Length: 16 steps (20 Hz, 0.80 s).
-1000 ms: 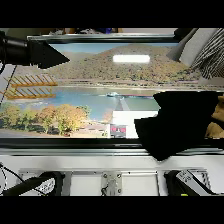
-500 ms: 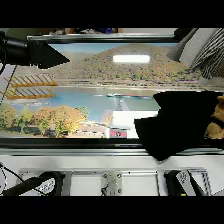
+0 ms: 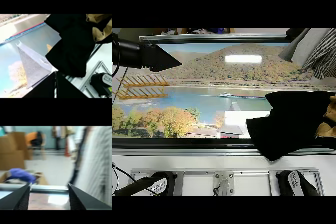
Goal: Fold the clothes and pants, and hang the long-sleeved shirts on hangers.
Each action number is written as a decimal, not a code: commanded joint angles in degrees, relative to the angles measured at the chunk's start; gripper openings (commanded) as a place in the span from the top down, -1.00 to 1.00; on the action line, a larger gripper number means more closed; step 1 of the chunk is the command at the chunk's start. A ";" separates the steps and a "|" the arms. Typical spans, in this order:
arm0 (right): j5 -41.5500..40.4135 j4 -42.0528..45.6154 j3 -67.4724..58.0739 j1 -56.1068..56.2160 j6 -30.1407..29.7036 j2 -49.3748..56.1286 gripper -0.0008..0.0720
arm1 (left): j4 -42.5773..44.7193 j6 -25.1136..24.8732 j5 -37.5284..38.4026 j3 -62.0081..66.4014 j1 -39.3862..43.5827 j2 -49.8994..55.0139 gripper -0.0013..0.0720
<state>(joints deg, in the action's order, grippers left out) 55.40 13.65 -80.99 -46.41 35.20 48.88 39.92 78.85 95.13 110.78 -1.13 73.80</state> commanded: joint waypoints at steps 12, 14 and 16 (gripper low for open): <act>5.29 17.14 17.75 65.90 0.20 15.28 -0.41 | 17.33 -0.02 -23.80 -30.91 9.84 -11.28 0.93; 5.22 17.38 17.94 69.02 0.22 17.59 -0.41 | 17.07 0.00 -23.23 -31.32 9.84 -11.21 0.93; 5.22 17.40 17.94 70.55 0.22 18.88 -0.40 | 17.07 0.00 -23.39 -31.32 9.84 -11.23 0.93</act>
<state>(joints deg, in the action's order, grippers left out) 61.54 30.02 -64.10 19.59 35.44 65.39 56.69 78.85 73.19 80.95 8.40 63.05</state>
